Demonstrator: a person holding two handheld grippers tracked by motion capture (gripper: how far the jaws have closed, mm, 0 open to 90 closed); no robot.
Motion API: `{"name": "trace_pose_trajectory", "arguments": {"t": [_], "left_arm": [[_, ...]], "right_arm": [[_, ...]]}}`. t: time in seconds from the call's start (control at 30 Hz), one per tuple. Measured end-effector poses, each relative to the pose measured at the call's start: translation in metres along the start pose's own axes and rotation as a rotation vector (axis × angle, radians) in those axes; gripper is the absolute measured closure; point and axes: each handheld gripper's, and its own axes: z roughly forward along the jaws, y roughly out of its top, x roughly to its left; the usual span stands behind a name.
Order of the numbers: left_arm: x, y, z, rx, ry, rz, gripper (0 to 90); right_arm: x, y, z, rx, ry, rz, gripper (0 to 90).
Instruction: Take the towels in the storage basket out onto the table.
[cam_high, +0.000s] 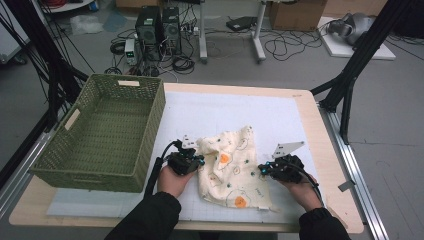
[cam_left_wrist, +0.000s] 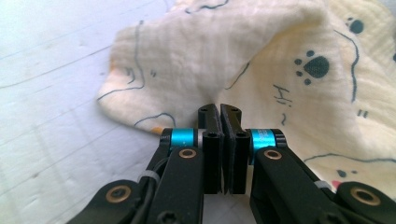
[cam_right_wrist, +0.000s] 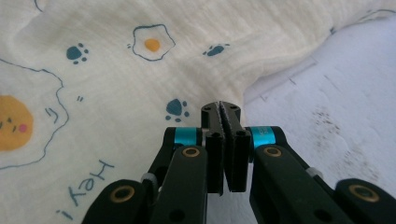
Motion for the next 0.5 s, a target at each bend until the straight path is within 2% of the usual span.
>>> {"name": "trace_pose_trajectory", "arguments": {"t": [0.23, 0.3, 0.37, 0.4, 0.5], "left_arm": [[0.009, -0.014, -0.013, -0.008, 0.006, -0.033, 87.1], [0.011, -0.016, -0.016, -0.013, -0.006, -0.042, 85.7], [0.012, -0.017, -0.016, -0.009, -0.025, -0.057, 77.7], [0.012, -0.017, -0.015, -0.010, -0.026, -0.057, 74.1], [0.010, -0.017, -0.012, 0.001, -0.016, -0.043, 74.3]], "right_arm": [[-0.001, -0.012, -0.009, 0.010, -0.011, 0.026, 88.8], [-0.002, -0.013, -0.010, -0.002, -0.007, 0.034, 88.4], [-0.002, -0.011, -0.011, -0.027, -0.024, 0.036, 80.1], [-0.003, -0.010, -0.011, -0.036, -0.012, 0.046, 78.1], [-0.004, -0.008, -0.006, -0.023, -0.025, 0.052, 72.9]]}}
